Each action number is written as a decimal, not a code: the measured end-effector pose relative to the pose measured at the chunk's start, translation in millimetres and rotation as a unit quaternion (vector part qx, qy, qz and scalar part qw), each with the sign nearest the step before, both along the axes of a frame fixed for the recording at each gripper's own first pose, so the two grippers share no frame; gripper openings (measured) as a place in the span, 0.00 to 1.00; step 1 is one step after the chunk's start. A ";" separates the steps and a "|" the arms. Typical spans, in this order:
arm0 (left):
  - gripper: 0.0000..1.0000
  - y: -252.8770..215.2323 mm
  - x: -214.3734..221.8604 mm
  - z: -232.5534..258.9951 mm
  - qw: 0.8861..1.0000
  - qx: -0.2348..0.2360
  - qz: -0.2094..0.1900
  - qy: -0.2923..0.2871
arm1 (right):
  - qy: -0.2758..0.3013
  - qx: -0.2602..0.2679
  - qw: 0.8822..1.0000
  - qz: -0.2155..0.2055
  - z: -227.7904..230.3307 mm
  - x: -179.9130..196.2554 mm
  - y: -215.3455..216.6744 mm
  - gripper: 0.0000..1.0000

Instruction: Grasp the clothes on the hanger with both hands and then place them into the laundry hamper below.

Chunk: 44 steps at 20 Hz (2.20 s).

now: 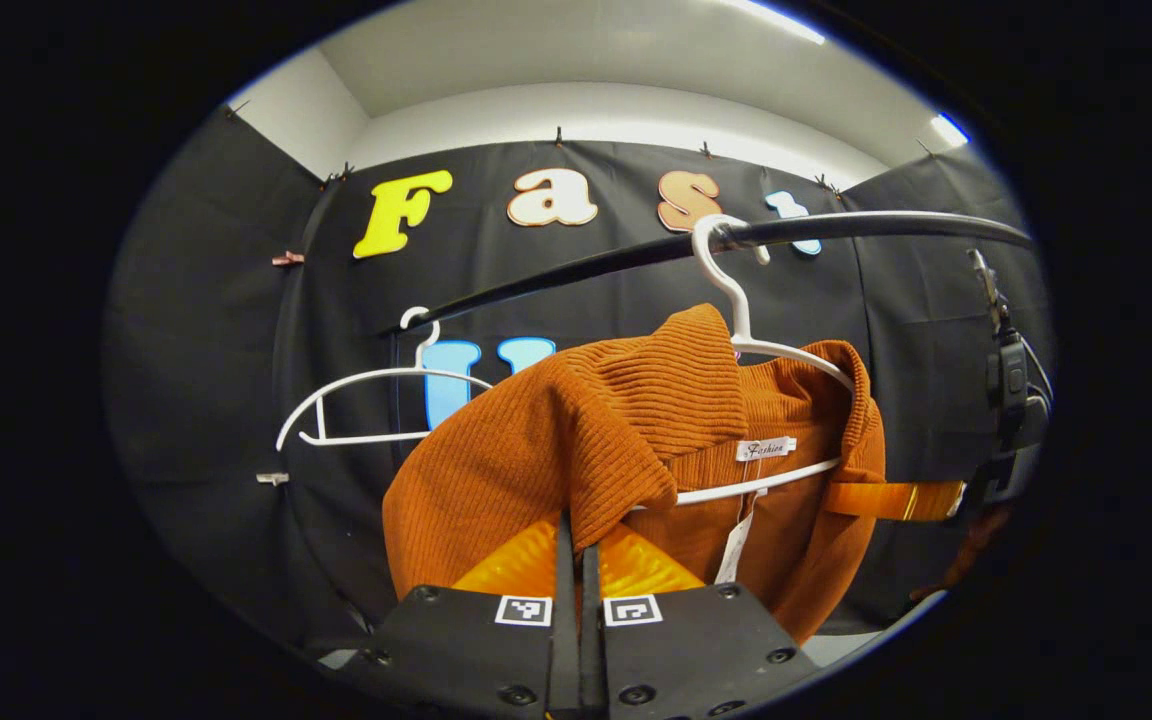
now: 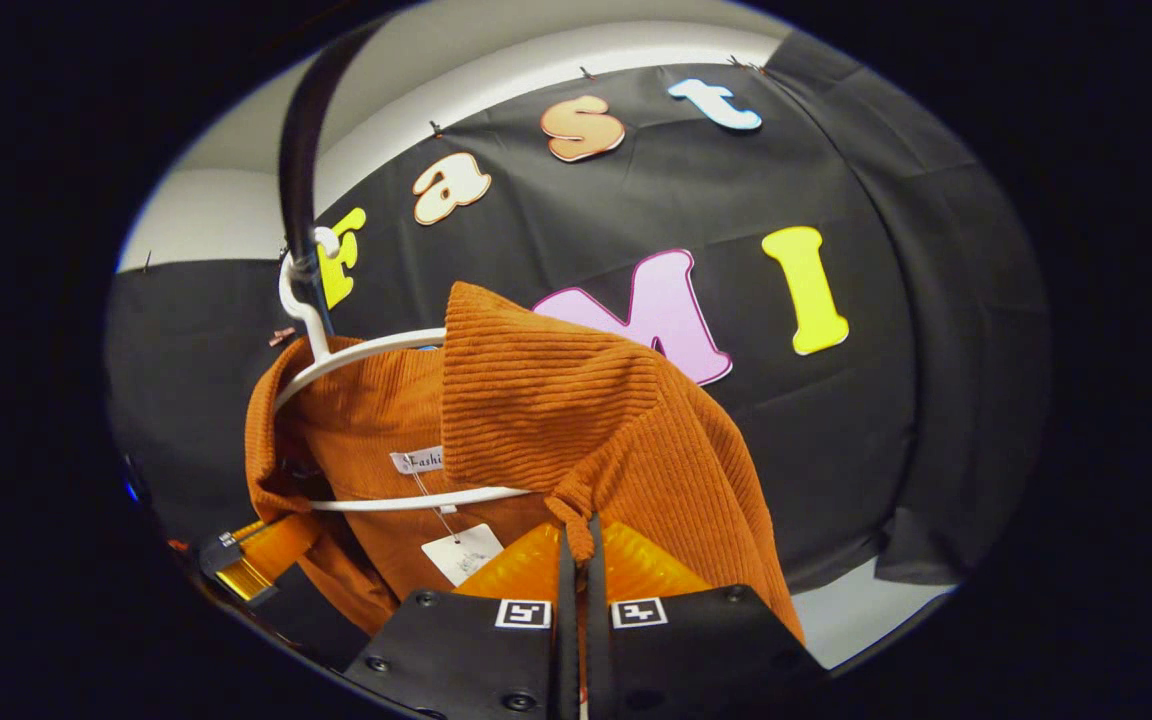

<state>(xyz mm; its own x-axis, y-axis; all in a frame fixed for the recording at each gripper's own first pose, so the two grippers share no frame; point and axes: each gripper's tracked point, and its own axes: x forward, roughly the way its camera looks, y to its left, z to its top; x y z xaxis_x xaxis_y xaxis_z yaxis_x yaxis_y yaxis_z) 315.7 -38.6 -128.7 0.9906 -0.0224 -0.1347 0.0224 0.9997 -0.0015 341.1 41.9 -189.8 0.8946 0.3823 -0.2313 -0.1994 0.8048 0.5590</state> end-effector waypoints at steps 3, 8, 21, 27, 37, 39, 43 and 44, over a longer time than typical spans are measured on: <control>0.05 1.1 -3.9 7.0 1.000 -0.003 -0.017 0.018 | 0.000 0.018 1.000 0.002 13.9 -0.3 -8.3 0.07; 0.05 7.8 -6.1 27.8 1.000 -0.016 -0.019 0.013 | -0.038 0.081 0.996 -0.001 49.1 -2.6 -17.4 0.07; 0.05 48.1 12.4 66.7 0.999 -0.038 0.025 -0.007 | -0.083 -0.067 0.989 -0.101 84.2 51.6 -115.3 0.07; 0.05 43.8 13.2 80.7 0.999 -0.030 0.014 -0.006 | -0.020 -0.117 0.989 -0.086 2.6 65.5 -104.1 0.07; 0.05 101.3 -2.0 31.3 0.997 -0.014 0.063 0.033 | 0.025 -0.020 0.999 -0.002 -42.3 -5.4 -14.5 0.07; 0.05 113.1 -6.5 15.2 0.996 -0.016 0.076 0.051 | 0.028 -0.016 0.999 0.020 -41.6 -15.2 4.0 0.07; 0.05 119.4 -17.3 -18.0 0.993 -0.016 0.081 0.080 | 0.014 0.005 0.998 0.054 -26.4 -36.3 31.2 0.07; 0.05 117.2 -21.1 -25.7 0.993 -0.017 0.077 0.087 | 0.010 0.014 0.998 0.062 -20.1 -42.5 37.2 0.07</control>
<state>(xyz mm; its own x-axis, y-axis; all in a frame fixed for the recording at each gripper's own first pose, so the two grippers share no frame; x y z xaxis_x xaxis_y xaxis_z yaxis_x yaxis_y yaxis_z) 294.5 78.6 -154.3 0.9444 0.1199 -0.3062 -0.1342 0.9906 -0.0257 298.6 79.1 -210.0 0.8358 0.4958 -0.2356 -0.2849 0.7587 0.5859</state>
